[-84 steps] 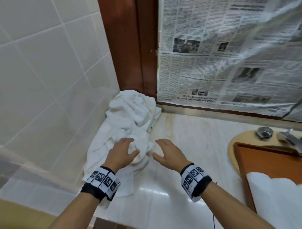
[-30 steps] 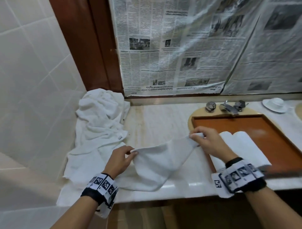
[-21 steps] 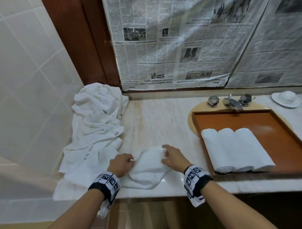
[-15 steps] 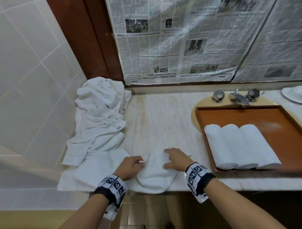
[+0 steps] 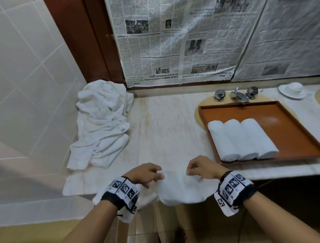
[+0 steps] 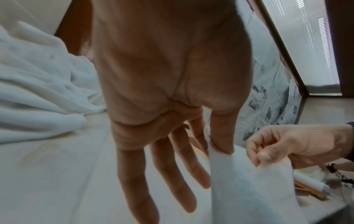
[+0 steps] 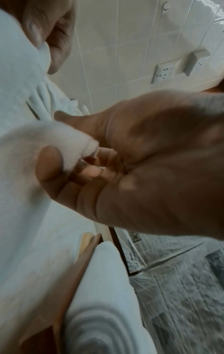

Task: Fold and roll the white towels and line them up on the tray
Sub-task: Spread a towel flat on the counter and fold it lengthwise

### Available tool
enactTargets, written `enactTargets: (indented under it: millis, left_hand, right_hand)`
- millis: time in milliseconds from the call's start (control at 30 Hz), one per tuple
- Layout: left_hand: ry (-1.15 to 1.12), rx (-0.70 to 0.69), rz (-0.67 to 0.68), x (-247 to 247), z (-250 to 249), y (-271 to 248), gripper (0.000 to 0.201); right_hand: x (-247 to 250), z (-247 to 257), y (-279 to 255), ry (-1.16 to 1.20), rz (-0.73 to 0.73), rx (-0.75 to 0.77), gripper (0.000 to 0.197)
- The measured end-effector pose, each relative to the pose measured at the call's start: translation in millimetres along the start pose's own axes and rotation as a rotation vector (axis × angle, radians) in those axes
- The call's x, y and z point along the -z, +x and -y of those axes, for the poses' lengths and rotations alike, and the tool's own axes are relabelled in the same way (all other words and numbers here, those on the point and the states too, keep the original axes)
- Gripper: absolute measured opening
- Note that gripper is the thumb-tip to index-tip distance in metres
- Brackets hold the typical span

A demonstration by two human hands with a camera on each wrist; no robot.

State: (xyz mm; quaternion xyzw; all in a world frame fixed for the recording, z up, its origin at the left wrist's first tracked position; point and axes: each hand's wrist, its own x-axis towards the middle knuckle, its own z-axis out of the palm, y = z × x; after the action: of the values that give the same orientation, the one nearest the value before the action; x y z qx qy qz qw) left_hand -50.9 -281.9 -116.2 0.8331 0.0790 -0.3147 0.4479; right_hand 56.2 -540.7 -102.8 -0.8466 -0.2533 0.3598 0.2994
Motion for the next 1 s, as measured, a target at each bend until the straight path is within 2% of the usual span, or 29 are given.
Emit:
enactTargets:
  millis: [100, 233, 500, 700, 867, 1000]
  left_hand:
    - [-0.043, -0.064, -0.033, 12, 7, -13, 0.017]
    - [-0.163, -0.121, -0.057, 17, 24, -29, 0.014]
    - [-0.242, -0.070, -0.167, 14, 55, -55, 0.020]
    - [-0.279, -0.083, -0.290, 25, 57, -72, 0.020]
    - [-0.323, -0.112, -0.388, 44, 42, -88, 0.027]
    - [-0.334, -0.137, -0.479, 60, 23, -95, 0.025]
  right_hand:
    - [7, 15, -11, 0.063, -0.045, 0.007, 0.015]
    - [7, 28, -21, 0.131, -0.071, 0.024, 0.012]
    - [-22, 24, -21, 0.060, -0.043, -0.023, 0.011]
    - [-4, 15, -32, -0.105, 0.012, -0.084, 0.034]
    - [28, 4, -49, -0.253, -0.076, -0.104, 0.017]
    - [55, 3, -56, -0.185, -0.203, -0.007, 0.010]
